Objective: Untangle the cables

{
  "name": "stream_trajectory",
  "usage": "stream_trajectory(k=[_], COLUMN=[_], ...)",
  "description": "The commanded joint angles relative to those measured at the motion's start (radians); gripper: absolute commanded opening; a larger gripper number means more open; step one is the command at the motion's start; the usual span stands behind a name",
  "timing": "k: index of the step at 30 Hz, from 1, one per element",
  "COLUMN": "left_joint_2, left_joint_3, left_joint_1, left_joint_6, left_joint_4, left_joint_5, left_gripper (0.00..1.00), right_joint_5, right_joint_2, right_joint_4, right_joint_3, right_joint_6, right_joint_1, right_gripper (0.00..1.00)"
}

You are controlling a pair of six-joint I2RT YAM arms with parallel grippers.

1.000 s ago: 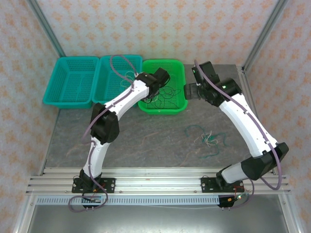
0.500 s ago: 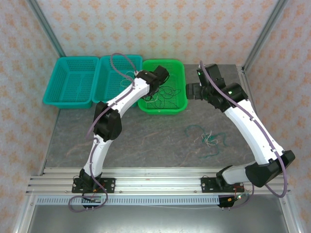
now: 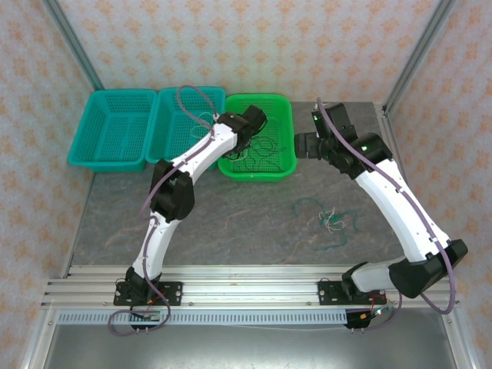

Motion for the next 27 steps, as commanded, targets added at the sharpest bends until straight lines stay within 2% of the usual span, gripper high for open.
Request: stream_trajectory(k=[1, 7, 16, 22, 27], left_joint_2=[0.018, 0.006, -0.088, -0.098, -0.102], left_joint_3=[0.041, 0.076, 0.092, 0.141, 0.165], left_joint_1=[0.008, 0.010, 0.028, 0.146, 0.254], left_joint_6=[0.001, 0.022, 0.054, 0.076, 0.141], left_joint_4=[-0.034, -0.046, -0.019, -0.007, 0.071], left_joint_5=[-0.011, -0.005, -0.043, -0.059, -0.062], left_gripper=[0.11, 0.00, 0.00, 0.00, 0.00], right_joint_5=[0.015, 0.017, 0.012, 0.019, 0.035], right_joint_2=[-0.034, -0.047, -0.061, -0.081, -0.109], right_joint_4=[0.014, 0.022, 0.029, 0.024, 0.021], right_joint_3=[-0.007, -0.021, -0.030, -0.041, -0.062], right_joint_6=[0.012, 0.017, 0.022, 0.022, 0.026], right_joint_1=[0.004, 0.004, 0.004, 0.004, 0.004], right_gripper=[0.91, 0.91, 0.91, 0.92, 0.92])
